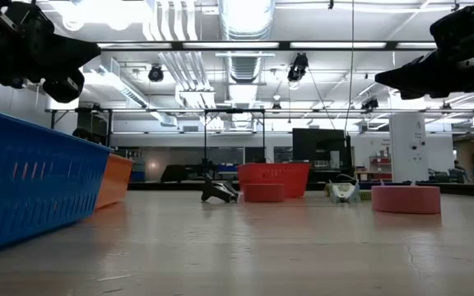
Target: Pick and place Stapler, Stapler remover, tape
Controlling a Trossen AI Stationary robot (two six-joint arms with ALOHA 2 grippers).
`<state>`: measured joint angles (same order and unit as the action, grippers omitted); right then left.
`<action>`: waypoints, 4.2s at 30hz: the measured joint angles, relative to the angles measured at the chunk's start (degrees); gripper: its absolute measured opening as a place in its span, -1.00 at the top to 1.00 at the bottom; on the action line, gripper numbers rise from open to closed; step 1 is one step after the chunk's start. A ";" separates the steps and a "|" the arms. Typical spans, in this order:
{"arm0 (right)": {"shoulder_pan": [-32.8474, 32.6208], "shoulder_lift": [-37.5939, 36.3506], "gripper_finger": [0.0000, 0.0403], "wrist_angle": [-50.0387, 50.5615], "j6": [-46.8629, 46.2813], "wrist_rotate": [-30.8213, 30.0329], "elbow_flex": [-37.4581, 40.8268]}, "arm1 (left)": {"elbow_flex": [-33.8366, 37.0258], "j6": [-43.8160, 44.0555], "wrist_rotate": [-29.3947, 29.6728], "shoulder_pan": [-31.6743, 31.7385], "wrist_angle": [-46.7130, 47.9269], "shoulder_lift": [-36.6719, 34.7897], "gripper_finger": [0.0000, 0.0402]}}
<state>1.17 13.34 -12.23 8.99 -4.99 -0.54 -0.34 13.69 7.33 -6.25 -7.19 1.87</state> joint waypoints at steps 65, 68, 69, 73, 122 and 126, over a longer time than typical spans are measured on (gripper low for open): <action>-0.11 2.18 0.95 7.92 -43.84 -14.28 -0.01 | 0.00 0.00 0.00 -0.01 0.01 -0.02 0.88; -0.11 4.68 0.89 7.48 -46.81 -14.76 0.00 | 0.00 0.00 0.00 -0.01 0.01 -0.02 0.88; -0.11 5.63 0.86 7.22 -47.69 -15.18 0.00 | 0.00 0.00 0.00 0.01 0.00 -0.01 0.88; -0.13 9.54 0.69 7.17 -51.25 -18.15 0.00 | 0.00 0.00 0.00 -0.01 0.01 -0.01 0.87; 7.99 54.29 0.36 22.72 -72.01 -29.87 -16.13 | 0.00 0.00 0.00 0.01 0.01 -0.01 0.88; 8.92 55.27 0.40 21.99 -72.72 -29.09 -15.98 | 0.00 0.00 -0.01 0.00 0.01 0.00 0.88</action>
<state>10.09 68.62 9.76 -63.73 -34.08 -16.51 -0.34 13.69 7.33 -6.25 -7.18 1.86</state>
